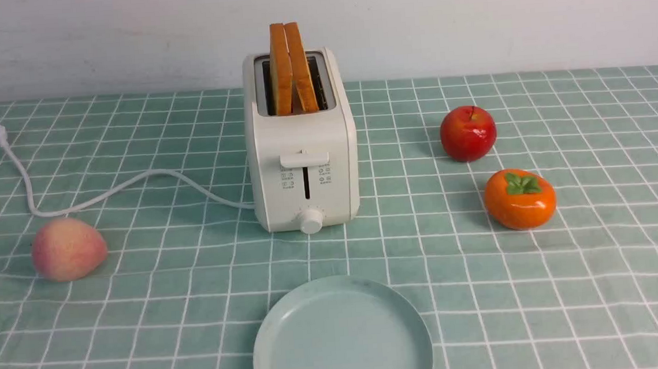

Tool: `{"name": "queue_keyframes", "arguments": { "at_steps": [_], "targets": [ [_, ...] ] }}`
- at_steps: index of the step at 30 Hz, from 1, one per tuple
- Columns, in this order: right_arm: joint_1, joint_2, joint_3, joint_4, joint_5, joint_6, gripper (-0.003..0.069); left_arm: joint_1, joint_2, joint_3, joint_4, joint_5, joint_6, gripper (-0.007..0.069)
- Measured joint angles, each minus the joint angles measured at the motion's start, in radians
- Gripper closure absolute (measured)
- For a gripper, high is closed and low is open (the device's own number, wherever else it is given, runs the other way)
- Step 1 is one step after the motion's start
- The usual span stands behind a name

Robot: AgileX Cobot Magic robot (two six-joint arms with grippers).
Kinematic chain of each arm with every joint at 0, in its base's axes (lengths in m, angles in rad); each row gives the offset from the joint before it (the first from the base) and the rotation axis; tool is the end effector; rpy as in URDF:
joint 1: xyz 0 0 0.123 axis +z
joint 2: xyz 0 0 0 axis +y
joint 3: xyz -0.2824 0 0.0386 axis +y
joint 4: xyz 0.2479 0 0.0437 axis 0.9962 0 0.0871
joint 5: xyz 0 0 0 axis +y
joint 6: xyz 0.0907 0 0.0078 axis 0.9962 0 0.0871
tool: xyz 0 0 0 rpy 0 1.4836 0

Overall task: Take toasted bread from bread machine on blue coffee table place on plate.
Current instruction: 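Reach for a toast slice standing in the toaster with the left gripper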

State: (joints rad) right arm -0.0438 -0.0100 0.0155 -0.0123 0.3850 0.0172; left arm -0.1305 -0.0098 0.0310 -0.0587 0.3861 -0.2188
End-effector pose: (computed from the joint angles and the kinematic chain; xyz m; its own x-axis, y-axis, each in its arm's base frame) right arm 0.0521 -0.0027 0.1738 -0.2981 0.0189 -0.9544 0.0499 0.9987 0.0042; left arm 0.0517 -0.0088 0.1686 -0.3406 -0.2273 -0.9123 0.0613 0.9629 -0.2628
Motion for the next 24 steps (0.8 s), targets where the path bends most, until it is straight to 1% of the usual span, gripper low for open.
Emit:
{"name": "queue_keyframes", "arguments": {
  "at_steps": [10,14,15,17,18,19,21,24],
  "targets": [
    [0.0,0.0,0.0,0.0,0.0,0.0,0.0419,0.0,0.0,0.0,-0.01,-0.02,0.0,0.0387],
    [0.0,0.0,0.0,0.0,0.0,0.0,0.0419,0.0,0.0,0.0,-0.149,-0.139,-0.001,0.0387],
    [0.0,0.0,0.0,0.0,0.0,0.0,0.0419,0.0,0.0,0.0,-0.204,-0.211,-0.001,0.0387],
    [0.0,0.0,0.0,0.0,0.0,0.0,0.0419,0.0,0.0,0.0,-0.293,-0.308,-0.001,0.0387],
    [0.0,0.0,0.0,0.0,0.0,0.0,0.0419,0.0,0.0,0.0,-0.346,-0.386,-0.001,0.0387],
    [0.0,0.0,0.0,0.0,0.0,0.0,0.0419,0.0,0.0,0.0,-0.356,-0.396,-0.001,0.0387],
    [0.0,0.0,0.0,0.0,0.0,0.0,0.0419,0.0,0.0,0.0,-0.505,-0.555,-0.002,0.0388],
    [0.0,0.0,0.0,0.0,0.0,0.0,0.0419,0.0,0.0,0.0,-0.609,-0.718,-0.032,0.0406]
  ]
}}
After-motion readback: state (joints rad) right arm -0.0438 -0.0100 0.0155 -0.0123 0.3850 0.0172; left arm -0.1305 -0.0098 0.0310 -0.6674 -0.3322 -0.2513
